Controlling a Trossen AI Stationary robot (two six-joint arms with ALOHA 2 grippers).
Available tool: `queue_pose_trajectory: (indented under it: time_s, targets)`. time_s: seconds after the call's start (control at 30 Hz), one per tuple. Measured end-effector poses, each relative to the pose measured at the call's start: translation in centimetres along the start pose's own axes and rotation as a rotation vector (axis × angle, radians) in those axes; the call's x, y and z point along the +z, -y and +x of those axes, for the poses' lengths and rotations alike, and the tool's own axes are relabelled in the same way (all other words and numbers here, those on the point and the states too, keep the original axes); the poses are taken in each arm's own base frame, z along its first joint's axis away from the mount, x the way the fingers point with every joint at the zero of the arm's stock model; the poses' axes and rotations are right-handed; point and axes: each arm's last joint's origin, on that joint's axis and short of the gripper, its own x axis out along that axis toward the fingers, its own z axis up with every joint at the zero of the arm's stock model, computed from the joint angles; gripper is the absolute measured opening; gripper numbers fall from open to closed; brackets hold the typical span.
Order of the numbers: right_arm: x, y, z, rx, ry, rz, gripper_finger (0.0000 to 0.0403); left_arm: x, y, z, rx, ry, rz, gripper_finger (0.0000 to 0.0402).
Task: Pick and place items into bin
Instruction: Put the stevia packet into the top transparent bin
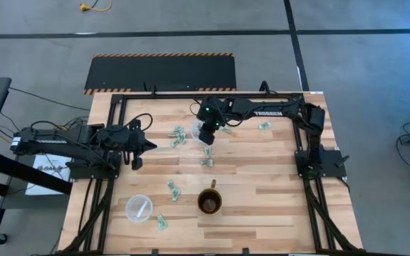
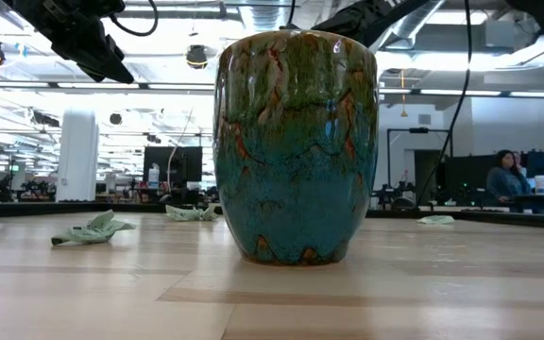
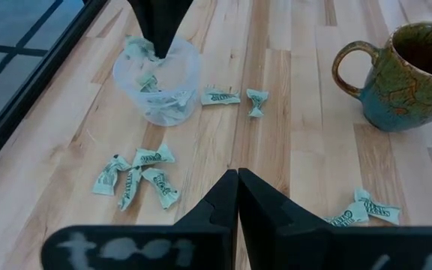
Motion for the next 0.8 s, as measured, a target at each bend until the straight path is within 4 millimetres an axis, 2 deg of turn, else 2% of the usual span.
queue_pose_trajectory:
  time_s: [0.23, 0.43, 0.57, 0.8]
  targets:
    - [0.0, 0.0, 0.0, 0.0, 0.0, 0.0, 0.008, 0.0, 0.0, 0.0, 0.0, 0.0, 0.0, 0.0]
    - [0.0, 0.0, -0.1, 0.001, -0.003, -0.001, 0.0093, 0.0, 0.0, 0.0, 0.0, 0.0, 0.0, 0.0]
    - [0.1, -0.2, -1.0, 0.001, 0.003, -0.041, 0.0092, 0.0, 0.0, 0.0, 0.0, 0.0, 0.0, 0.0]
    - [-0.3, 0.1, -3.9, -0.016, -0.057, -0.042, 0.0092, 0.0, 0.0, 0.0, 0.0, 0.0, 0.0, 0.0]
